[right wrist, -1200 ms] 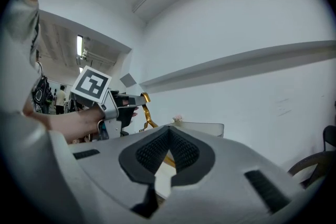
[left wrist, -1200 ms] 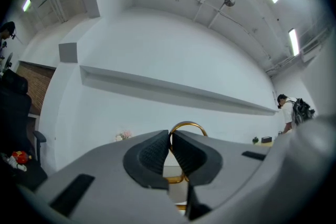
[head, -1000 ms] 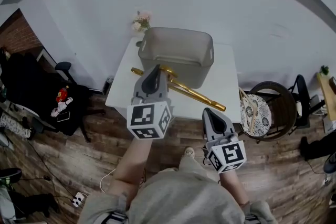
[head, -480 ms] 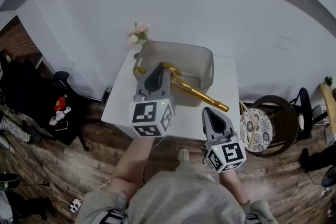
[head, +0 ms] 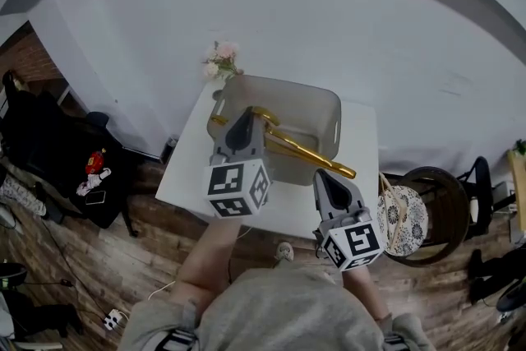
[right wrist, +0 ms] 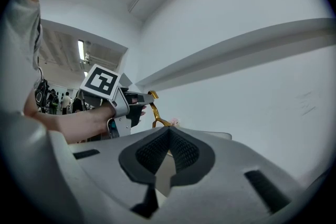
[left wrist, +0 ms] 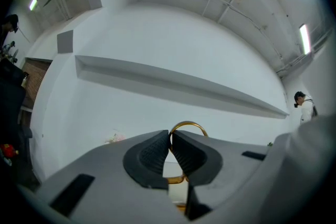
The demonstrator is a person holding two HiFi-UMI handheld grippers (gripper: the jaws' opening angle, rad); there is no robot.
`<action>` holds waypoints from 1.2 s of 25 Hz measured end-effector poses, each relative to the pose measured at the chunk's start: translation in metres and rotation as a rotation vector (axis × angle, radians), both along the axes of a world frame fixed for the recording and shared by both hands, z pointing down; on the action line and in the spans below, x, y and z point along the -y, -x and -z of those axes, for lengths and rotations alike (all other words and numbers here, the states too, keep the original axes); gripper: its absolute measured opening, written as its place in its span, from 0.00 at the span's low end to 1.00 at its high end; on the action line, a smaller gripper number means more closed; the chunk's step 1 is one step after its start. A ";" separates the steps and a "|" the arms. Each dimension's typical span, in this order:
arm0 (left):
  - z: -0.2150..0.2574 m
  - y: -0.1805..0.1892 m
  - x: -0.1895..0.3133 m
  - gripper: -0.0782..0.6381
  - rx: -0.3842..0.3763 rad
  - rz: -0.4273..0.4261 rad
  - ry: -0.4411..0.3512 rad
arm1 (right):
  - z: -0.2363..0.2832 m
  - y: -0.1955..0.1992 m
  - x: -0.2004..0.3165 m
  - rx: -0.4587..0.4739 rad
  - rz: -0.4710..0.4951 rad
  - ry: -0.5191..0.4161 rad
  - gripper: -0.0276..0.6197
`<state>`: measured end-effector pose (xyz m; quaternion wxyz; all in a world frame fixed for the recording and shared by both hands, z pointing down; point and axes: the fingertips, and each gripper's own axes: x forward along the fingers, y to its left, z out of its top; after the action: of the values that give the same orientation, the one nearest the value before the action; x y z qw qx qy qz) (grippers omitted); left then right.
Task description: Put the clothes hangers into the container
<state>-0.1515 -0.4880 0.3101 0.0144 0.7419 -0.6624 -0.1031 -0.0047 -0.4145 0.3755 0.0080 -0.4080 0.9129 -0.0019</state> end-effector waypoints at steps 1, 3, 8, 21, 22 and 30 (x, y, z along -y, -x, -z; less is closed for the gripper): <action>-0.003 0.002 0.003 0.14 -0.003 0.004 0.006 | 0.000 0.001 0.004 0.000 0.001 0.001 0.04; -0.008 0.005 0.007 0.14 -0.003 0.013 0.014 | -0.001 0.003 0.011 -0.004 0.005 0.005 0.04; -0.023 0.004 0.014 0.14 0.018 0.035 0.036 | -0.004 0.000 0.020 -0.005 0.014 0.009 0.04; -0.068 0.030 0.023 0.14 0.018 0.107 0.147 | -0.013 0.004 0.033 -0.005 0.025 0.036 0.04; -0.071 0.031 0.023 0.14 0.018 0.111 0.155 | -0.012 0.004 0.033 -0.004 0.025 0.037 0.04; -0.100 0.042 0.016 0.14 0.026 0.136 0.227 | -0.019 0.007 0.034 0.000 0.031 0.046 0.04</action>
<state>-0.1936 -0.5044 0.4104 0.0826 0.6903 -0.7186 -0.0186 -0.0113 -0.4487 0.3945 -0.0015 -0.3939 0.9189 -0.0232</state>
